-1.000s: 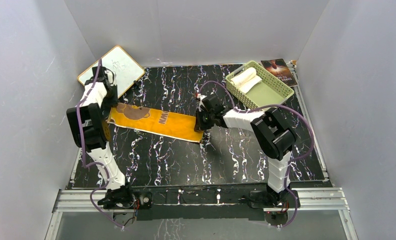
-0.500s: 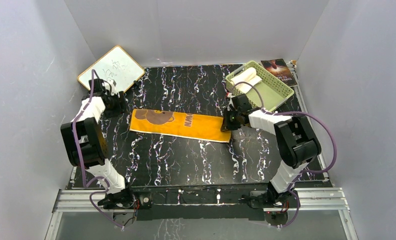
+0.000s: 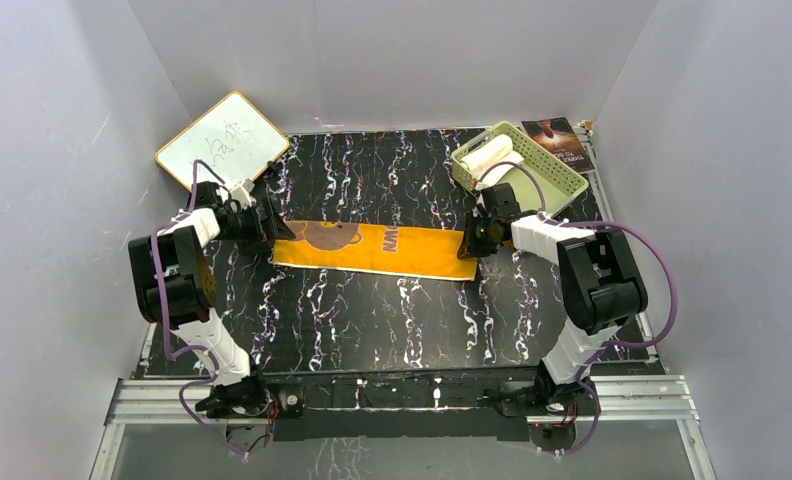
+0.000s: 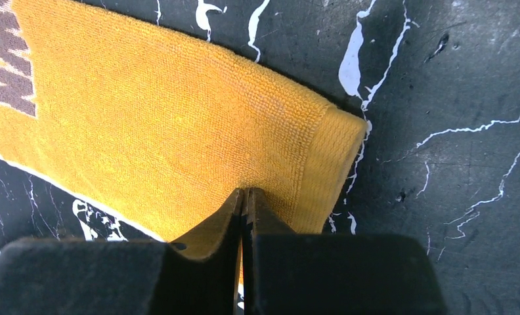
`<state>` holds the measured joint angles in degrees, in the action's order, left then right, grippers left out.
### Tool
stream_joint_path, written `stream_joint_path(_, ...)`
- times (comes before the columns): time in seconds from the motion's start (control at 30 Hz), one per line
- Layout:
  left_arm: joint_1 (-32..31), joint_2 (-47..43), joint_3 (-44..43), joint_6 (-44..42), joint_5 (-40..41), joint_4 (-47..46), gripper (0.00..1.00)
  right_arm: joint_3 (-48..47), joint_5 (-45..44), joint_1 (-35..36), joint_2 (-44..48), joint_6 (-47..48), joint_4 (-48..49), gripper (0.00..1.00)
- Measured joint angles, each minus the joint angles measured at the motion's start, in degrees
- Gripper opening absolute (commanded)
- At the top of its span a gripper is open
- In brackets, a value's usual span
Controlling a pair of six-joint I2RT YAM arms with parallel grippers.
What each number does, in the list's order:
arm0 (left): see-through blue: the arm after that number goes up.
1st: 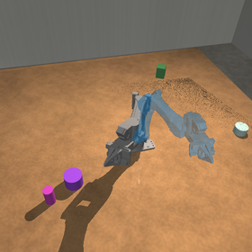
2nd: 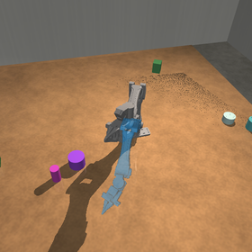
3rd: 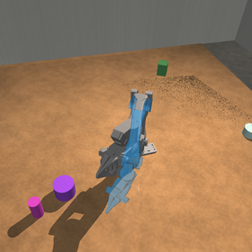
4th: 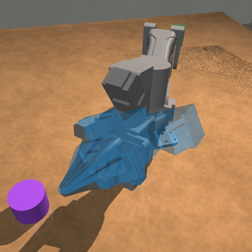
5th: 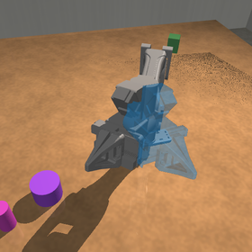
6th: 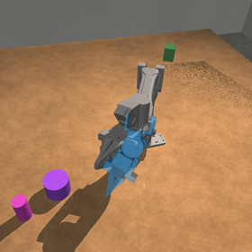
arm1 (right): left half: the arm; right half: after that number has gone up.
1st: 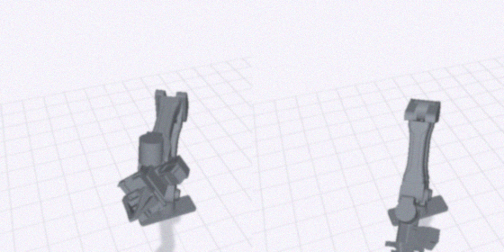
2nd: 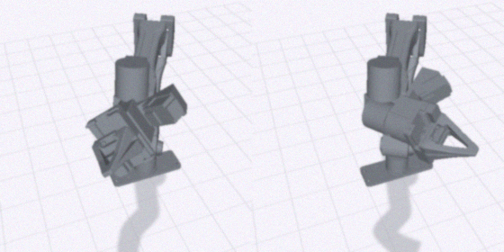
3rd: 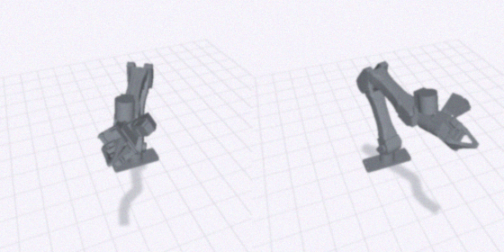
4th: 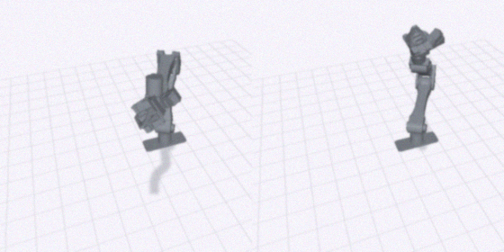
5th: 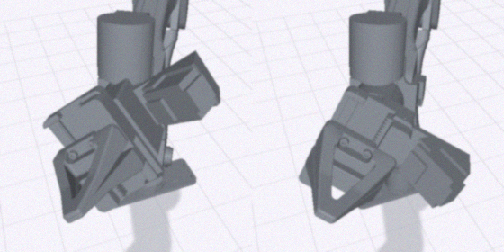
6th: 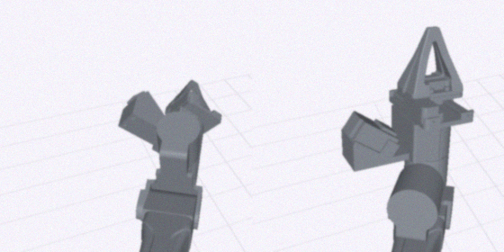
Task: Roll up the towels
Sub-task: Fold the towel at the center of the board.
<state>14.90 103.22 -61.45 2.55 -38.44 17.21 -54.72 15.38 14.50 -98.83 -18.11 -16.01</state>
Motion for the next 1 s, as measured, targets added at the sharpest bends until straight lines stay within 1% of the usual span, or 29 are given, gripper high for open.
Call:
stream_joint_path(0.1,0.0,0.0,0.8,0.0,-1.4,-1.2,0.85,0.0,0.4,0.0,0.0,0.0,-0.2,0.0)
stream_joint_path(0.4,0.1,0.0,5.0,1.4,-6.3,-4.6,0.62,-1.1,2.8,0.0,-1.3,-0.1,-0.5,0.0)
stream_joint_path(0.43,0.1,0.1,5.2,1.6,-6.6,-4.6,0.57,-1.1,3.0,-0.1,-1.3,-0.1,-0.4,0.0)
stream_joint_path(0.47,0.1,0.3,5.4,1.8,-6.9,-4.6,0.37,-1.1,3.0,-0.1,-1.3,-0.1,-0.4,0.0)
stream_joint_path(0.5,0.1,0.5,5.4,2.0,-7.2,-4.7,0.03,-1.1,3.1,-0.1,-1.3,-0.1,-0.4,0.0)
stream_joint_path(0.53,0.0,0.8,5.5,2.6,-7.4,-4.7,0.0,-1.1,3.2,-0.1,-1.3,-0.1,-0.4,0.0)
stream_joint_path(0.6,-0.1,2.2,6.0,2.7,-6.8,-4.5,0.0,-1.1,3.4,-0.2,-1.4,-0.1,-0.4,0.0)
stream_joint_path(0.67,-0.1,3.4,6.6,3.7,-7.9,-4.2,0.0,-1.1,3.5,-0.3,-1.4,0.0,-0.3,0.0)
stream_joint_path(0.77,-0.1,3.0,6.7,4.1,-7.2,-3.8,0.0,-1.1,3.7,-0.3,-1.4,0.0,-0.3,0.0)
stream_joint_path(0.87,-0.1,1.4,6.7,4.7,-4.3,-3.0,0.0,-1.1,3.7,-0.3,-1.4,-0.1,-0.3,0.0)
stream_joint_path(0.93,0.2,-0.8,6.7,5.2,-0.2,-2.4,0.0,-1.0,3.7,-0.3,-1.4,-0.5,0.0,0.0)
stream_joint_path(0.97,0.4,-2.1,6.7,5.5,2.1,-2.1,0.0,-0.9,3.7,-0.3,-1.4,-1.1,0.2,0.07)
stream_joint_path(1.0,0.6,-3.8,6.7,5.9,4.3,-1.9,0.0,-0.9,3.8,-0.1,-1.4,-1.6,0.3,0.2)
